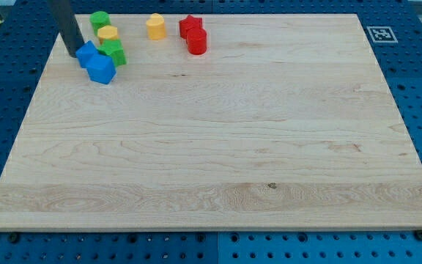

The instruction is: Move the blue triangle towards center of the board

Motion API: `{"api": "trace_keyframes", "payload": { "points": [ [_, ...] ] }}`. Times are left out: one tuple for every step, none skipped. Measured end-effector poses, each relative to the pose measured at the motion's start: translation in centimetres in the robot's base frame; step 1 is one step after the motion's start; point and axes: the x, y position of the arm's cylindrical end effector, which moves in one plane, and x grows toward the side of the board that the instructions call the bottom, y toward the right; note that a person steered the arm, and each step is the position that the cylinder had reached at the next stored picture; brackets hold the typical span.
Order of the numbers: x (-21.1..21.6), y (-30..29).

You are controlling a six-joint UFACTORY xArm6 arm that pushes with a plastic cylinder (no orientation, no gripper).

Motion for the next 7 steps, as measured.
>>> {"api": "trace_keyframes", "payload": {
  "points": [
    [1.2,1.2],
    [1.2,3.3],
    [1.9,4.8],
    [3.3,6.1],
    [4.4,8.2],
    [5.5,11.5],
    [6.2,15.6]
  ]
}}
